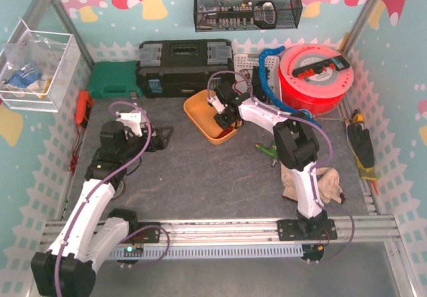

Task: Install the large spring

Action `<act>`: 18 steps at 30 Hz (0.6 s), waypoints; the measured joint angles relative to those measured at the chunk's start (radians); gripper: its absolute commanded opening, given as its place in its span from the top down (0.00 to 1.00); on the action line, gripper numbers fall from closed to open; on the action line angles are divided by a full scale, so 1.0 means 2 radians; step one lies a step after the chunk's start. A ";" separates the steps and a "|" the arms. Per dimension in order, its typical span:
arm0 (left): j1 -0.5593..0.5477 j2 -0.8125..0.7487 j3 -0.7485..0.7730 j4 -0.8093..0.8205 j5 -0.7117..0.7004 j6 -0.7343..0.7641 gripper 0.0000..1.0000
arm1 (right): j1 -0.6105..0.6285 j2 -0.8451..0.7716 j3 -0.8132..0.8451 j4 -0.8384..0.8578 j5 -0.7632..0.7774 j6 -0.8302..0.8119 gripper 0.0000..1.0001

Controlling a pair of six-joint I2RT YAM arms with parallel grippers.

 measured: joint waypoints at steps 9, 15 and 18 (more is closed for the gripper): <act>0.000 0.000 0.000 0.000 0.000 0.000 0.01 | 0.000 0.001 0.000 -0.012 -0.015 -0.011 0.57; 0.000 0.000 0.000 0.000 0.000 0.000 0.01 | 0.000 0.001 0.000 -0.029 -0.014 -0.017 0.57; 0.000 0.000 0.000 0.000 0.000 0.000 0.01 | -0.001 0.001 0.000 -0.034 -0.013 -0.017 0.59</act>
